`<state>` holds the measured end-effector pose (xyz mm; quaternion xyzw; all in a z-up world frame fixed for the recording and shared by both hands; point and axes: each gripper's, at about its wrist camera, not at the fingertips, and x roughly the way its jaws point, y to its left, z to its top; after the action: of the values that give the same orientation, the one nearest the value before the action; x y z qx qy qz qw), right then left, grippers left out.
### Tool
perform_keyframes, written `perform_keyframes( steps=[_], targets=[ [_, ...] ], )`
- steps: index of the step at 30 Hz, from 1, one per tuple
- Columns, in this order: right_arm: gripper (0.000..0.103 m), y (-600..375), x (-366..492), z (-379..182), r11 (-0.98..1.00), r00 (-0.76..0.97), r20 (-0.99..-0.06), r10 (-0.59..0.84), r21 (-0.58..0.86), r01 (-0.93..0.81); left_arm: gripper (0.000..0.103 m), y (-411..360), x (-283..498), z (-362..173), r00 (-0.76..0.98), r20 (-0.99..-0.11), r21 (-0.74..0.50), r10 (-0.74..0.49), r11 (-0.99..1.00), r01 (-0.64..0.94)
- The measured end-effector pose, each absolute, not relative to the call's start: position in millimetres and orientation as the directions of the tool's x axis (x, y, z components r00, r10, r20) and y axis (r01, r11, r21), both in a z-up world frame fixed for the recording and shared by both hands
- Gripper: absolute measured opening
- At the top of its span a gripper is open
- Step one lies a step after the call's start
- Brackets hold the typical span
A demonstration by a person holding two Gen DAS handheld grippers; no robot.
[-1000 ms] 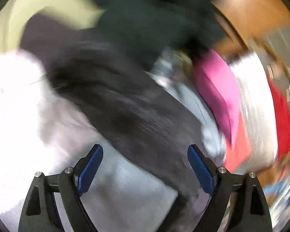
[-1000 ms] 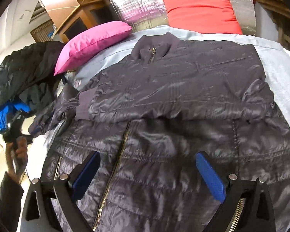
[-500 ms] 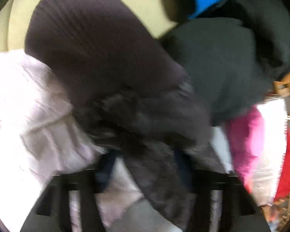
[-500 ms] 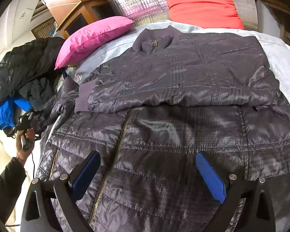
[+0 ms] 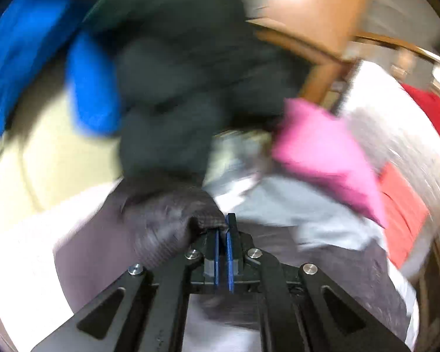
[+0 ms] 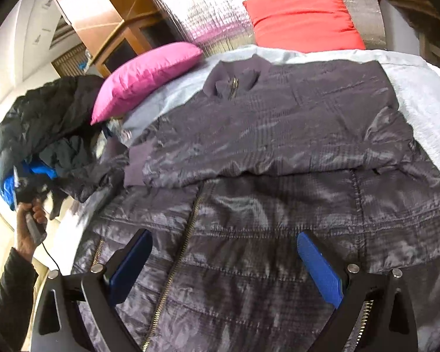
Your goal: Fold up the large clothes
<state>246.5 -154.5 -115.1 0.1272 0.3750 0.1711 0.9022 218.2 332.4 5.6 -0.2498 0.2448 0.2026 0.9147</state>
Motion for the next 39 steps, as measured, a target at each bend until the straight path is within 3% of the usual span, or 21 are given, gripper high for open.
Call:
perform_keyframes(
  steps=[5, 8, 11, 12, 16, 18, 20, 26, 31, 36, 39],
  targets=[
    [0.1, -173.1, 236.7, -100.0, 0.896, 0.691, -0.59, 0.418, 0.395, -0.205, 0.004, 200.1, 238.7, 71.6, 0.898, -0.415, -0.173, 0.145, 0.956, -0.235],
    [0.1, -188.9, 231.7, -93.5, 0.89, 0.712, -0.567, 0.414, 0.415, -0.187, 0.004, 110.3, 255.5, 82.7, 0.914, -0.405, -0.082, 0.021, 0.995, -0.059],
    [0.1, -205.5, 229.4, -91.2, 0.879, 0.723, -0.551, 0.416, 0.449, -0.164, 0.005, 36.7, 268.1, 70.1, 0.886, -0.45, -0.032, -0.112, 0.993, 0.11],
    [0.101, -211.4, 229.2, -91.4, 0.872, 0.724, -0.548, 0.419, 0.465, -0.152, 0.008, 14.7, 273.6, 60.6, 0.86, -0.485, -0.03, -0.158, 0.986, 0.165],
    [0.101, -228.6, 227.8, -94.1, 0.856, 0.731, -0.543, 0.413, 0.505, -0.109, 0.052, -37.4, 303.3, 5.4, 0.681, -0.671, -0.094, -0.293, 0.945, 0.313],
    [0.101, -237.3, 227.7, -96.6, 0.844, 0.731, -0.542, 0.414, 0.53, -0.085, 0.053, -42.5, 307.9, -21.3, 0.609, -0.749, -0.094, -0.262, 0.951, 0.294],
    [0.101, -245.9, 229.8, -97.9, 0.83, 0.731, -0.539, 0.419, 0.554, -0.067, 0.056, -31.7, 295.0, -31.9, 0.574, -0.768, -0.131, -0.283, 0.947, 0.292],
    [0.101, -245.4, 239.6, -83.6, 0.845, 0.74, -0.544, 0.395, 0.532, -0.06, 0.074, 44.4, 245.4, -17.8, 0.625, -0.698, -0.289, -0.35, 0.936, 0.202],
    [0.101, -175.1, 269.4, -43.2, 0.953, 0.754, -0.588, 0.293, 0.246, -0.179, 0.077, 130.5, 241.4, -25.9, 0.728, -0.638, -0.412, -0.253, 0.91, -0.045],
    [0.101, -71.1, 298.2, -42.2, 0.928, 0.781, -0.596, 0.184, -0.156, -0.338, 0.077, 189.9, 265.5, -69.5, 0.669, -0.731, -0.466, -0.135, 0.815, -0.345],
    [0.099, -36.8, 328.2, -62.1, 0.906, 0.745, -0.645, 0.172, -0.193, -0.377, 0.077, 191.0, 274.5, -84.5, 0.649, -0.751, -0.444, -0.119, 0.819, -0.363]
  ],
)
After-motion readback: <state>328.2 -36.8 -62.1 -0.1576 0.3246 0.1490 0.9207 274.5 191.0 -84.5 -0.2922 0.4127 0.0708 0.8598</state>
